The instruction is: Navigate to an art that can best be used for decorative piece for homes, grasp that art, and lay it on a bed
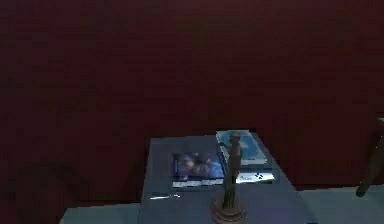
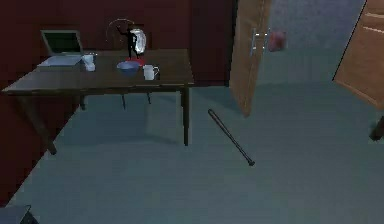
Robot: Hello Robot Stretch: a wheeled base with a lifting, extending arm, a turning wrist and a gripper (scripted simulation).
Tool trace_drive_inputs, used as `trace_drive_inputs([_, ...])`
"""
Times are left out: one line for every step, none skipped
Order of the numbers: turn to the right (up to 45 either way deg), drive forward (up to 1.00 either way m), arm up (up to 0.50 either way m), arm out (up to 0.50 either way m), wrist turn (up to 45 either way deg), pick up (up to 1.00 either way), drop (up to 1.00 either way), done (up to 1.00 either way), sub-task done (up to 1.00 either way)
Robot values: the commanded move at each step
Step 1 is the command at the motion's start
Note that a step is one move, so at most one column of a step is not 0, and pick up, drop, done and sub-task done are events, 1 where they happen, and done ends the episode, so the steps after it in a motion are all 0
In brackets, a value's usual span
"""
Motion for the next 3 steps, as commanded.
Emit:
trace_drive_inputs([-45.0,0.00,0.00,0.00,0.0,0.00,0.00,0.00,0.00])
trace_drive_inputs([-27.0,0.00,0.00,0.00,0.0,0.00,0.00,0.00,0.00])
trace_drive_inputs([0.0,0.00,0.50,0.00,0.0,0.00,0.00,0.00,0.00])
